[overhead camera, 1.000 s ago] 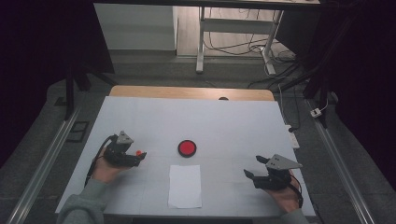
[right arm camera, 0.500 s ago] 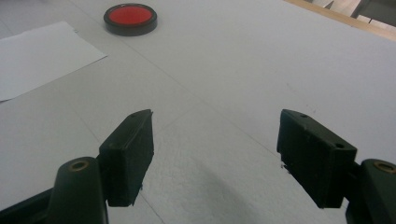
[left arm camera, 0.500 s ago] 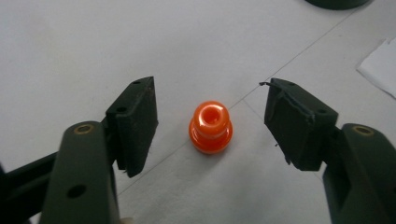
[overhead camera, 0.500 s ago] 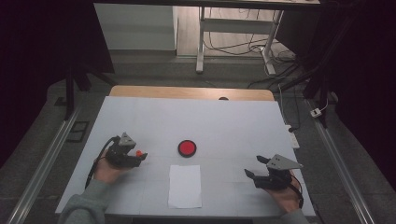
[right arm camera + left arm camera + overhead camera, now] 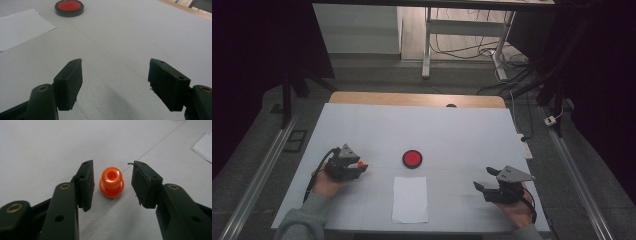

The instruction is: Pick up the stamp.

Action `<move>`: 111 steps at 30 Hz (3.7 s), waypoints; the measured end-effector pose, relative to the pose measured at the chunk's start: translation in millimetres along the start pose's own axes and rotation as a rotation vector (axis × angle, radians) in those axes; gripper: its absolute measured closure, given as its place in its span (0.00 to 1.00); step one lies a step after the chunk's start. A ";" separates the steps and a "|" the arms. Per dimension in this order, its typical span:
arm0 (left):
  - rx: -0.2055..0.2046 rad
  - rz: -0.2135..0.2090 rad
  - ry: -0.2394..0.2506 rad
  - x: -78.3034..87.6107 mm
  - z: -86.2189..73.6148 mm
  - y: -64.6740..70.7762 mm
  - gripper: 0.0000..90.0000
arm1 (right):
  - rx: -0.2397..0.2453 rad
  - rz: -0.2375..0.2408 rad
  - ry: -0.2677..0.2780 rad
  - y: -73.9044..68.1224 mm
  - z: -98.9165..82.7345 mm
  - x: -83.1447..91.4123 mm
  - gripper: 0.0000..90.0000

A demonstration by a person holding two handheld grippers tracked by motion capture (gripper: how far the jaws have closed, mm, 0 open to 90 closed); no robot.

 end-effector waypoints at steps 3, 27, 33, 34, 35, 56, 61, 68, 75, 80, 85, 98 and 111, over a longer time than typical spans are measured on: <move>-0.003 0.003 0.002 -0.8 -0.1 0.1 0.61 | 0.003 -0.008 -0.002 0.5 0.2 0.7 0.30; -0.012 0.040 0.038 3.2 2.2 -4.2 0.80 | 0.004 -0.001 0.000 0.5 -0.2 0.8 0.30; 0.005 0.031 0.066 7.7 4.4 -5.3 0.80 | 0.000 -0.006 0.005 0.8 0.7 1.3 0.30; 0.007 0.030 0.070 8.5 4.7 -5.6 0.80 | 0.000 -0.006 0.005 0.8 0.7 1.3 0.30; 0.010 0.029 0.075 9.2 5.1 -5.9 0.80 | 0.002 -0.006 0.005 0.9 0.8 1.1 0.30; 0.063 -0.002 0.151 20.1 10.6 -8.6 0.80 | 0.004 -0.010 -0.004 1.4 -1.4 -0.1 0.31; 0.066 0.007 0.191 27.6 15.4 -7.1 0.80 | 0.000 -0.012 -0.001 1.5 -1.2 -0.4 0.31; 0.098 -0.040 0.263 38.8 25.0 -1.7 0.80 | 0.002 -0.012 -0.003 1.1 -1.1 -0.6 0.31; 0.109 -0.068 0.324 49.1 34.9 4.8 0.80 | -0.001 -0.012 -0.001 1.2 -1.5 -1.6 0.31; 0.120 -0.113 0.358 56.0 41.9 11.5 0.80 | 0.002 -0.014 -0.003 0.8 -1.3 -1.7 0.31; 0.107 -0.136 0.381 61.2 49.8 20.3 0.80 | 0.001 -0.020 -0.001 1.6 -1.0 -1.3 0.31; 0.068 -0.178 0.427 68.5 64.6 40.9 0.80 | -0.003 -0.025 0.003 1.8 -0.7 -1.7 0.31; 0.030 -0.235 0.425 63.5 77.7 62.1 0.80 | 0.001 -0.025 0.006 0.8 0.5 -3.0 0.31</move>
Point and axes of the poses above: each handheld gripper's, and its own axes: x roughly backward along the jaws, z roughly out of its top, y roughly to its right, the point moved 8 cm from there along -x, roughly forward along the jaws, and after that the axes turned 4 degrees about x, right-handed, at the moved point
